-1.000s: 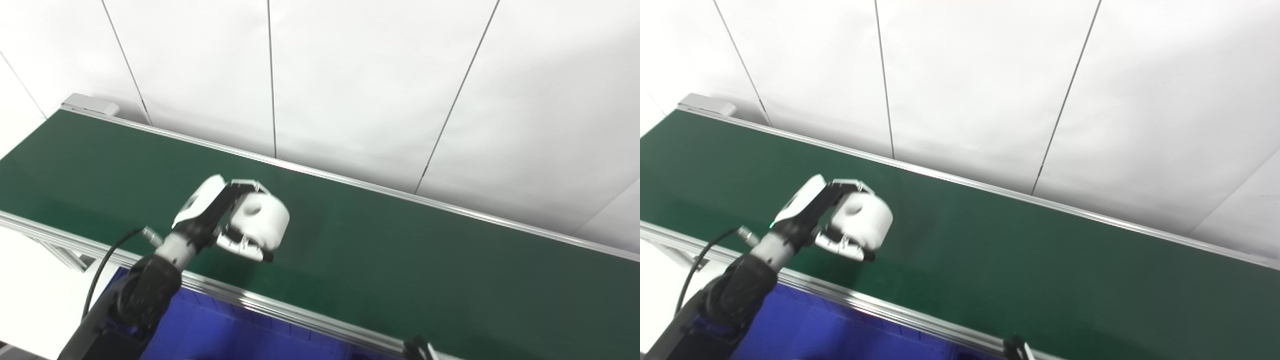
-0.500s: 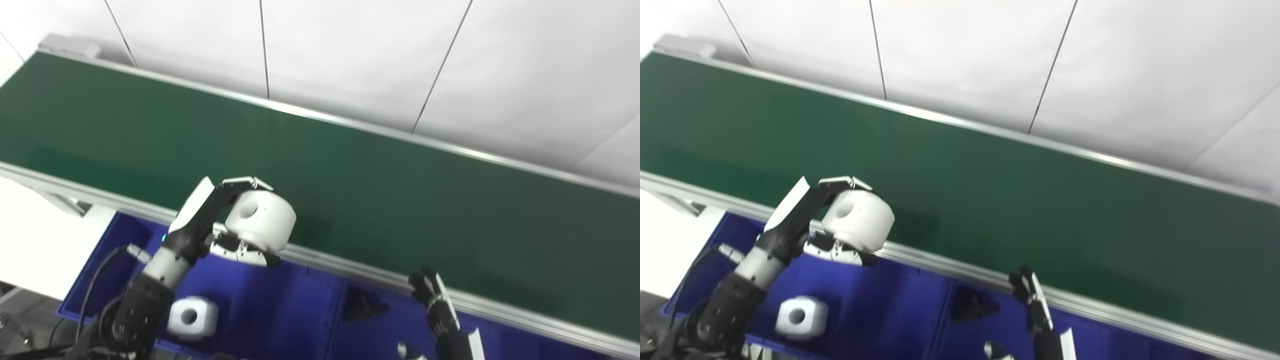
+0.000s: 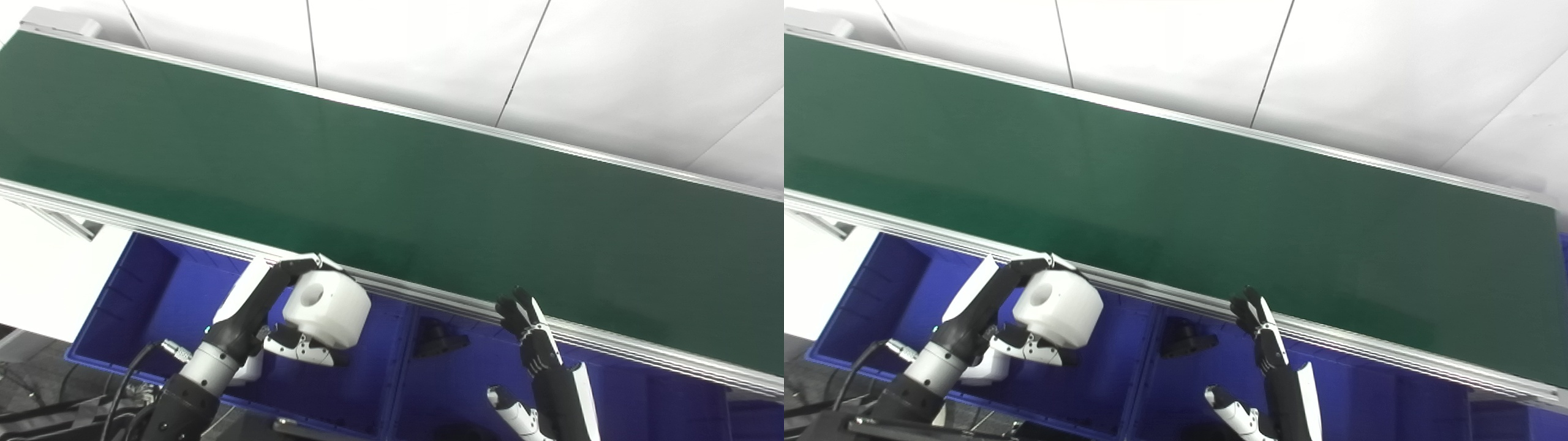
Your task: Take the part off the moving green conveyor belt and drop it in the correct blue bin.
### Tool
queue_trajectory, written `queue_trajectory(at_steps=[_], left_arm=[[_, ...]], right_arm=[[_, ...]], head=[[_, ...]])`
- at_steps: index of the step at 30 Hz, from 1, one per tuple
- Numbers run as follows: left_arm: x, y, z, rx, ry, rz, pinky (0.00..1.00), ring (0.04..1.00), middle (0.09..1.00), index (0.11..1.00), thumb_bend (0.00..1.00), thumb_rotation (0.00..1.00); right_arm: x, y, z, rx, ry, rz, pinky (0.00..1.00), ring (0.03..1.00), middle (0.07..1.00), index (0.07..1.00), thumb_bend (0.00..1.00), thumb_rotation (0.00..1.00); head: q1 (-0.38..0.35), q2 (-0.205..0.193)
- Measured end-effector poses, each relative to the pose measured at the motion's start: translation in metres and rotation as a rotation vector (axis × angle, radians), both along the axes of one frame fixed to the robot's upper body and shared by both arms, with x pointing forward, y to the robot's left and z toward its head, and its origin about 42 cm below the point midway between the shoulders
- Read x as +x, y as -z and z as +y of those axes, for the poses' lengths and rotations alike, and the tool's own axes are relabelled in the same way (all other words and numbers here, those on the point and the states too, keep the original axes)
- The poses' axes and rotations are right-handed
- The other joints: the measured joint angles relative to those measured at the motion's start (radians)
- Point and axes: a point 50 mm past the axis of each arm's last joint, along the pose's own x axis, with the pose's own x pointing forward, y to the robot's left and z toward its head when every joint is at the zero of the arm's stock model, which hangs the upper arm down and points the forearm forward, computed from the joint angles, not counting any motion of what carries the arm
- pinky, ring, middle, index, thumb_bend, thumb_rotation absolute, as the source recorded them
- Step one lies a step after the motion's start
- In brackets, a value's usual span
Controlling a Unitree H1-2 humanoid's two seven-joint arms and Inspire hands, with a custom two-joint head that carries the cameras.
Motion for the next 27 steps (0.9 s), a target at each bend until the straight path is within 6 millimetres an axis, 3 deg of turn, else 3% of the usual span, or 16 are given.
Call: queue_trajectory(at_steps=[6,8,9,10,12,14,15,16,17,19,20,23,27], left_arm=[[-0.003,0.016,-0.003,0.088,0.055,0.028,0.5,0.491,0.508,0.465,0.5,0.0],[-0.003,0.018,-0.002,0.136,0.079,0.031,0.57,0.496,0.516,0.463,0.5,0.0],[-0.002,0.018,-0.002,0.16,0.093,0.029,0.61,0.546,0.522,0.462,0.5,0.0],[0.0,0.018,-0.001,0.19,0.105,0.031,0.7,0.676,0.59,0.476,0.5,0.02],[0.005,0.02,-0.002,0.273,0.131,0.048,0.75,0.725,0.663,0.491,0.5,0.03],[0.011,0.022,-0.004,0.38,0.164,0.068,0.91,0.768,0.711,0.498,0.49,0.05],[0.014,0.022,-0.005,0.432,0.184,0.083,0.96,0.809,0.748,0.645,0.47,0.16],[0.017,0.022,-0.006,0.492,0.208,0.105,0.98,0.823,0.761,0.695,0.46,0.19],[0.018,0.021,-0.007,0.538,0.224,0.126,0.99,0.878,0.791,0.743,0.51,0.44],[0.019,0.016,-0.006,0.617,0.248,0.155,1.0,0.972,0.892,0.818,0.64,0.75],[0.02,0.012,-0.007,0.656,0.264,0.173,1.0,0.972,0.892,0.818,0.64,0.75],[0.018,0.003,-0.008,0.708,0.301,0.23,1.0,0.998,0.984,0.894,0.77,0.88],[0.016,-0.005,-0.008,0.687,0.299,0.26,1.0,1.0,1.0,0.934,0.83,0.88]], right_arm=[[0.001,-0.002,-0.001,0.013,-0.008,-0.004,0.9,0.884,0.889,0.945,0.66,0.64],[0.002,-0.003,0.0,0.017,-0.015,-0.007,0.9,0.887,0.89,0.947,0.65,0.63],[0.003,-0.003,0.0,0.019,-0.016,-0.007,0.9,0.886,0.888,0.946,0.65,0.62],[0.003,-0.004,0.0,0.022,-0.016,-0.007,0.9,0.883,0.887,0.945,0.65,0.61],[0.005,-0.004,0.001,0.027,-0.009,-0.011,0.89,0.88,0.887,0.944,0.65,0.61],[0.007,-0.004,0.001,0.031,-0.003,-0.017,0.89,0.876,0.885,0.944,0.65,0.61],[0.008,-0.005,0.001,0.031,-0.001,-0.019,0.89,0.874,0.882,0.943,0.66,0.61],[0.009,-0.005,0.001,0.031,0.0,-0.021,0.89,0.873,0.881,0.943,0.66,0.61],[0.009,-0.005,0.001,0.031,-0.002,-0.021,0.89,0.872,0.88,0.943,0.67,0.61],[0.008,-0.005,0.0,0.029,-0.001,-0.019,0.88,0.872,0.876,0.943,0.67,0.61],[0.008,-0.004,0.0,0.028,0.0,-0.018,0.88,0.872,0.876,0.943,0.67,0.61],[0.007,-0.004,0.0,0.029,0.002,-0.014,0.89,0.88,0.875,0.943,0.67,0.61],[0.003,-0.004,0.003,0.023,0.004,-0.006,0.9,0.888,0.887,0.943,0.68,0.63]], head=[[0.0,0.002],[0.0,0.0],[-0.001,-0.001],[-0.001,-0.001],[-0.003,-0.001],[-0.005,-0.003],[-0.006,-0.005],[-0.011,-0.003],[-0.011,-0.003],[-0.011,-0.005],[-0.011,-0.005],[-0.009,-0.014],[-0.014,-0.023]])
